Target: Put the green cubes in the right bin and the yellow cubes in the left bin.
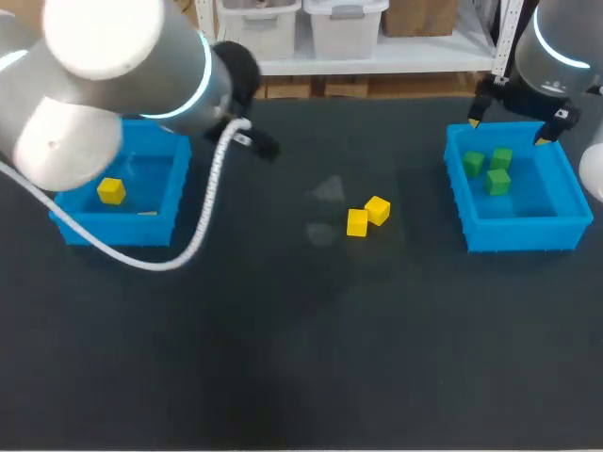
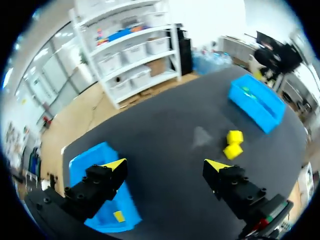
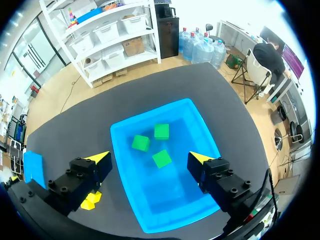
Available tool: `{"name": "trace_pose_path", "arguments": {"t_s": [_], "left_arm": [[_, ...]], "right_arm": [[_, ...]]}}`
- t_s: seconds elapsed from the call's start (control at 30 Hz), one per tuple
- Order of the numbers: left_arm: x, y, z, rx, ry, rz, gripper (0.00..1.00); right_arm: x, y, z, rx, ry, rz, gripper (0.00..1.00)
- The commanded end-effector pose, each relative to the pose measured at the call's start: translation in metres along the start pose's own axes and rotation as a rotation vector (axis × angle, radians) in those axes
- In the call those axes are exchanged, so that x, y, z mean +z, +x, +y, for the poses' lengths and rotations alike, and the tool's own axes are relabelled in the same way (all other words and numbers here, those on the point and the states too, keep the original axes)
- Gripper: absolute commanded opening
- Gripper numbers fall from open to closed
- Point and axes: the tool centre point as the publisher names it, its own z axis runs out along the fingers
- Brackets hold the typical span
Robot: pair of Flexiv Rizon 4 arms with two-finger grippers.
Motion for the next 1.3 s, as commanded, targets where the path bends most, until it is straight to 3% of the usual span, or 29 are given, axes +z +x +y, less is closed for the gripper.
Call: {"name": "trace_pose_path", "arguments": {"t_s": [0.03, 0.2, 0.4, 0.63, 0.83, 1.0, 1.3], "left_arm": [[0.013, -0.006, -0.038, 0.168, 0.152, 0.054, 1.00], [0.011, -0.002, -0.085, 0.294, 0.243, 0.110, 1.00], [0.011, 0.008, -0.120, 0.378, 0.283, 0.186, 1.00], [0.026, 0.018, -0.149, 0.330, 0.286, 0.261, 1.00], [0.041, 0.028, -0.162, 0.299, 0.278, 0.315, 1.00], [0.056, 0.028, -0.161, 0.277, 0.244, 0.339, 1.00], [0.068, 0.011, -0.161, 0.040, 0.244, 0.329, 1.00]], "right_arm": [[-0.001, 0.002, -0.001, 0.002, -0.001, -0.007, 1.00], [-0.001, 0.002, -0.001, 0.002, -0.001, -0.007, 1.00], [-0.001, 0.002, -0.001, 0.002, -0.001, -0.007, 1.00], [-0.001, 0.002, -0.001, 0.002, -0.001, -0.007, 1.00], [-0.001, 0.002, -0.001, 0.002, -0.001, -0.007, 1.00], [-0.001, 0.002, -0.001, 0.002, -0.001, -0.007, 1.00], [-0.001, 0.002, -0.001, 0.002, -0.001, -0.007, 1.00]]}}
